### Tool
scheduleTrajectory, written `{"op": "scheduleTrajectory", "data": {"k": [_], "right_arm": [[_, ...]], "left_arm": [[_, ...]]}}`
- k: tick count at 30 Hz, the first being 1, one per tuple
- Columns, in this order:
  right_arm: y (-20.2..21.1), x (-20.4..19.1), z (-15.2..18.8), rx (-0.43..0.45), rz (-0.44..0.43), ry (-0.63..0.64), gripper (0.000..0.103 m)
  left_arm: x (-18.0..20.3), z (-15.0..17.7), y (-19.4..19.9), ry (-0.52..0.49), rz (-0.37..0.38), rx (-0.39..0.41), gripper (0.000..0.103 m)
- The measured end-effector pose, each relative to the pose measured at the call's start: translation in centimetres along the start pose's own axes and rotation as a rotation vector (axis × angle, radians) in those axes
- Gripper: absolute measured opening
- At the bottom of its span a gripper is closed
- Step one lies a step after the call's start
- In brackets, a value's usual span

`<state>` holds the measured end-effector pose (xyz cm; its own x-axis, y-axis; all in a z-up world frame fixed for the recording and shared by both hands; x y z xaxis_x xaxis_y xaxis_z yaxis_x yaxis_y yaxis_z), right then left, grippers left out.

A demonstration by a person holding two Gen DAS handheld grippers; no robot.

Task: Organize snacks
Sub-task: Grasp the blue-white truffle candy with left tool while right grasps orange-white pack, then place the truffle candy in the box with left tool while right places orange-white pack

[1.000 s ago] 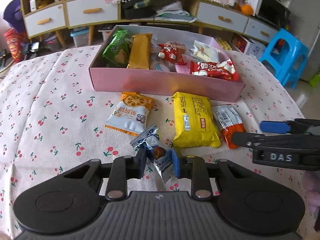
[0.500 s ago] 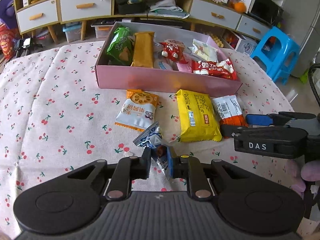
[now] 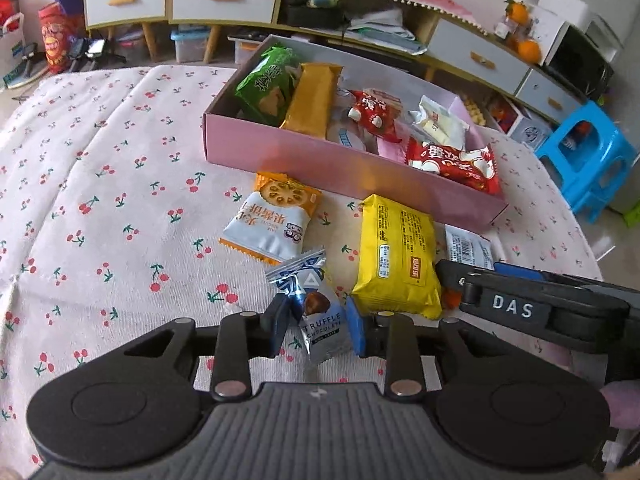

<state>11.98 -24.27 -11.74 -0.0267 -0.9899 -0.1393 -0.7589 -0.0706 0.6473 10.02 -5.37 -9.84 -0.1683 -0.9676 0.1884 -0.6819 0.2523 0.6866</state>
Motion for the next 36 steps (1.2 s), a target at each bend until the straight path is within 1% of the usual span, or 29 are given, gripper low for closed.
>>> {"op": "scheduleTrajectory", "data": {"k": [1,2,4,6,11,17,21,26,33,36], "right_arm": [[-0.1,-0.2,0.0,-0.003,0.006,0.01,0.056],[-0.3,-0.4,0.1,-0.002,0.017,0.027,0.05],[-0.4,-0.8,0.2,0.0,0.033,0.069,0.048],[-0.4,-0.9,0.1,-0.002,0.02,0.089,0.045],[0.0,-0.2,-0.2,-0.008,0.012,0.073,0.045],[1.0,0.7,-0.7,-0.039,-0.004,0.01,0.044],[2.0,1.0,-1.2,-0.047,-0.023,-0.037,0.044],[3.2,0.7,-2.1,-0.013,-0.057,-0.07,0.044],[4.3,0.5,-3.4,0.023,-0.071,-0.094,0.044],[4.8,0.9,-4.1,0.049,-0.077,-0.127,0.044]], "left_arm": [[0.1,0.1,0.0,-0.007,-0.008,0.0,0.027],[0.3,0.1,0.0,-0.022,-0.019,-0.001,0.025],[0.5,0.0,0.0,-0.039,-0.028,-0.007,0.023],[0.3,-0.2,0.0,-0.042,-0.017,-0.019,0.022],[-1.1,-0.6,0.3,0.009,0.035,-0.046,0.018],[-2.2,-1.0,1.2,0.041,0.068,-0.045,0.018],[-2.4,-1.8,1.9,0.057,0.086,-0.027,0.018],[-2.2,-2.8,2.7,0.053,0.096,0.016,0.018],[-2.1,-3.9,3.0,0.05,0.114,0.057,0.018],[-1.8,-4.6,3.0,0.049,0.126,0.084,0.018]]}}
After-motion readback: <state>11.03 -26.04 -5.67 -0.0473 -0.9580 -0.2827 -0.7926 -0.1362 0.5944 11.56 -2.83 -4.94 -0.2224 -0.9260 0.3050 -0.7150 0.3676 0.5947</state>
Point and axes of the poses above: each gripper's, at about its wrist camera, not at the fingertips, and y roughly against the way its jaws point, x to its right, z to its underside, the point moved 1 cm from there along -y, roughly the way its jaws point, and after that the axes turned 10 degrees about x, right-handed, at the moved point
